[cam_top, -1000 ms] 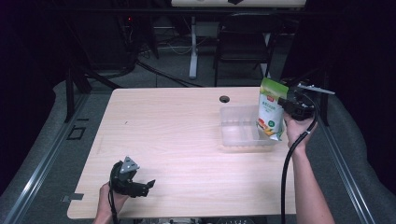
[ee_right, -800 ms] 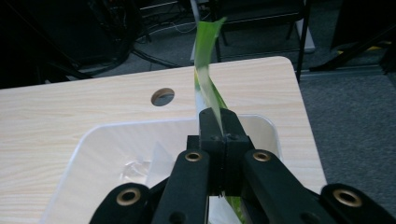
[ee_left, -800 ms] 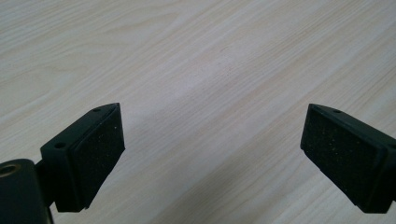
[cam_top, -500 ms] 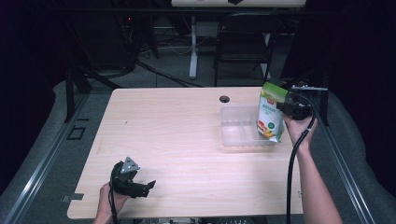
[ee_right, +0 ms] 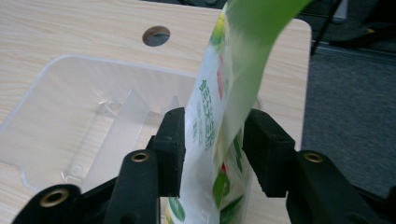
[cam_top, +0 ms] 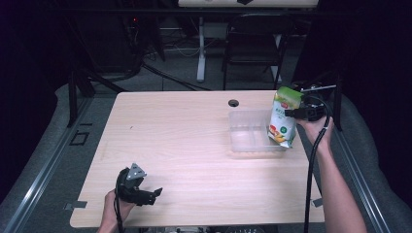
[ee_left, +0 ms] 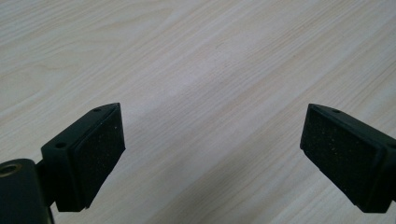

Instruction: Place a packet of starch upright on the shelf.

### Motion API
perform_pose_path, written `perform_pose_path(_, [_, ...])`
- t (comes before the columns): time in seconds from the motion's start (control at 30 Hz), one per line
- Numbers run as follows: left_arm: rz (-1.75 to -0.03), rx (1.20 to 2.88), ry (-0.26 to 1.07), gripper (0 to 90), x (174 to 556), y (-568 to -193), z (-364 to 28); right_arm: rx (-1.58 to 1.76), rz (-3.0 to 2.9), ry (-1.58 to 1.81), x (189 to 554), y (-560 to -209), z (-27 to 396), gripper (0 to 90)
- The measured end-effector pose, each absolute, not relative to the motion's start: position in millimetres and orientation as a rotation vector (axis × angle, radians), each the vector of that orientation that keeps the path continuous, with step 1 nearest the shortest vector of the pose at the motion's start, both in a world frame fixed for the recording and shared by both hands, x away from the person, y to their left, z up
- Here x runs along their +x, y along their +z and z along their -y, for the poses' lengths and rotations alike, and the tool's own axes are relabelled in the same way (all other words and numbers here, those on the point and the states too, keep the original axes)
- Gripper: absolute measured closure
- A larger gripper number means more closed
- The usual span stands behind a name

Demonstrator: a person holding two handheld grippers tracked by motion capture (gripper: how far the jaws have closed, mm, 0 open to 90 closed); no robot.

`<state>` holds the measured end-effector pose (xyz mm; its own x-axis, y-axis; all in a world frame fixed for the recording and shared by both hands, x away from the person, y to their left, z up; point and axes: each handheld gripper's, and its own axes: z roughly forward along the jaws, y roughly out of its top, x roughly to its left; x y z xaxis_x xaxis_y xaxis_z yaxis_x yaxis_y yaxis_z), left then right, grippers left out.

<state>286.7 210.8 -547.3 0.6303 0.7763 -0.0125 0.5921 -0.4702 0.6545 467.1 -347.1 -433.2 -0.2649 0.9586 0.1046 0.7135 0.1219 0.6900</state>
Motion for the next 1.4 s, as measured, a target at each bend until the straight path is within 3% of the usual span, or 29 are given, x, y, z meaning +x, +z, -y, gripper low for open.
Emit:
perform_pose_path(0.17, [-1.07, 2.223, 0.385, 6.4, 286.8, -548.3, -210.8, 1.634, -2.095, 0.946, 479.1, -441.0, 350.9, 56.2])
perform_pose_path(0.2, [-1.071, 2.223, 0.383, 6.5, 286.8, -548.4, -210.9, 1.638, -2.109, 0.944, 480.9, -442.2, 351.2, 59.2])
perform_pose_path(0.23, [-1.072, 2.222, 0.388, 6.7, 286.7, -548.3, -211.2, 1.666, -2.119, 0.959, 482.4, -443.9, 352.3, 68.5])
perform_pose_path(0.33, [-1.069, 2.222, 0.388, 6.7, 286.3, -548.0, -211.6, 1.684, -2.1, 0.979, 482.2, -444.3, 354.2, 74.8])
perform_pose_path(0.37, [-1.068, 2.223, 0.388, 6.7, 286.2, -547.9, -211.6, 1.711, -2.09, 0.971, 480.8, -443.6, 355.3, 81.4])
perform_pose_path(0.47, [-1.068, 2.224, 0.39, 6.8, 286.1, -547.7, -211.3, 1.759, -2.065, 1.013, 477.7, -443.3, 358.3, 85.7])
perform_pose_path(0.67, [-1.059, 2.227, 0.39, 6.8, 285.9, -546.5, -211.0, 1.846, -1.955, 1.166, 464.5, -443.0, 356.0, 90.0])
perform_pose_path(1.4, [-1.049, 2.219, 0.389, 6.7, 286.0, -546.8, -209.4, 1.927, -1.587, 1.353, 437.6, -451.8, 339.5, 90.0])
